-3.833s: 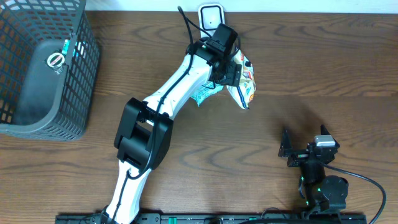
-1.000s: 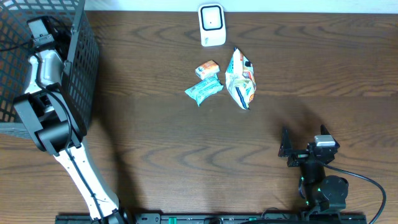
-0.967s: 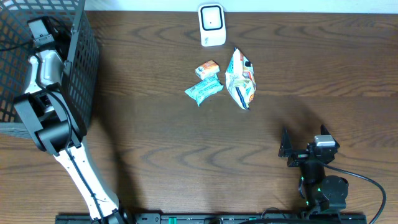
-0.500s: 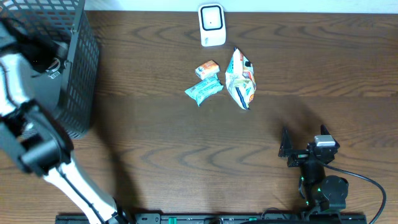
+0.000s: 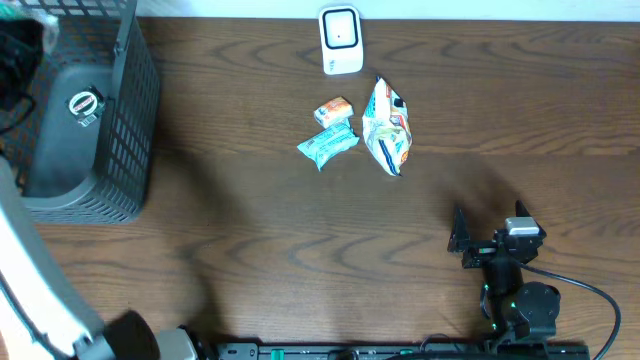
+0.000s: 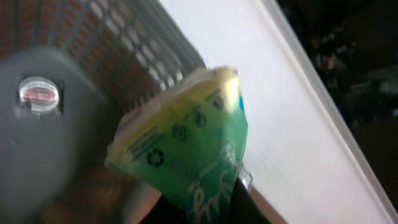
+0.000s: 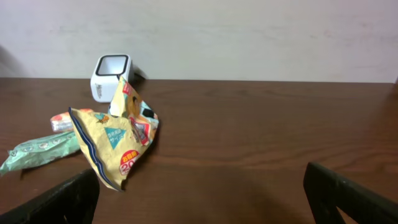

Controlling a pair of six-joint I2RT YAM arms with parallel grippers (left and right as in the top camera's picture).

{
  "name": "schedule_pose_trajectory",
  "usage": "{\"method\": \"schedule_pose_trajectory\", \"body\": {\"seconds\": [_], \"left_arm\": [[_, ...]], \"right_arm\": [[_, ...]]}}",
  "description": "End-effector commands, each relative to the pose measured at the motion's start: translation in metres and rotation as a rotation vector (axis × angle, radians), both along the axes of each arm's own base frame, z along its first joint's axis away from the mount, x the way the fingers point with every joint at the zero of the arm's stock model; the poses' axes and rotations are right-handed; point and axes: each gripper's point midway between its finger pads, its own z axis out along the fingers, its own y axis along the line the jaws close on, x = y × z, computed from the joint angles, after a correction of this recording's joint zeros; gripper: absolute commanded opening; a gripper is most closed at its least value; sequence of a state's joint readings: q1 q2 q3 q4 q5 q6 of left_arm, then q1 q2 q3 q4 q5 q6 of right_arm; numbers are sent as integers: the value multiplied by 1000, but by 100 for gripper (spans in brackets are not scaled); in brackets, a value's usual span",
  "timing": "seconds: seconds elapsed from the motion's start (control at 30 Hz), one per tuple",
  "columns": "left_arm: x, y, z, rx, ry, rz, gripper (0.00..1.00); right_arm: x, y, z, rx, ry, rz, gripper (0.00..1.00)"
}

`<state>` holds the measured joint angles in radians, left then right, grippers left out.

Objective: Scan the item barcode
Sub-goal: 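Reach the left gripper into the basket and grasp the green-white packet, then carry the green-white packet to the scanner and release it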

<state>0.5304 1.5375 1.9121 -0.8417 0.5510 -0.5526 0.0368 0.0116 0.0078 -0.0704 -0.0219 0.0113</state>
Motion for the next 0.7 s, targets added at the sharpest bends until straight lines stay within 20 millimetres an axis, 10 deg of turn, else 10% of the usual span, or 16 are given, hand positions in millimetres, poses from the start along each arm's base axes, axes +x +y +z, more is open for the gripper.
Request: {"method": "schedule_pose_trajectory", "body": {"seconds": [0.0,0.3,0.67], "left_arm": [[-30,-49,28,5,-40,-94,7],[-44,-200,25,255,-84,-642,7],[6,-325,-123,305,247,-990,7]], "right_arm": [[0,0,-1,10,2,-2,99],[0,0,-1,10,2,-2,99],[0,0,-1,10,2,-2,99]]}}
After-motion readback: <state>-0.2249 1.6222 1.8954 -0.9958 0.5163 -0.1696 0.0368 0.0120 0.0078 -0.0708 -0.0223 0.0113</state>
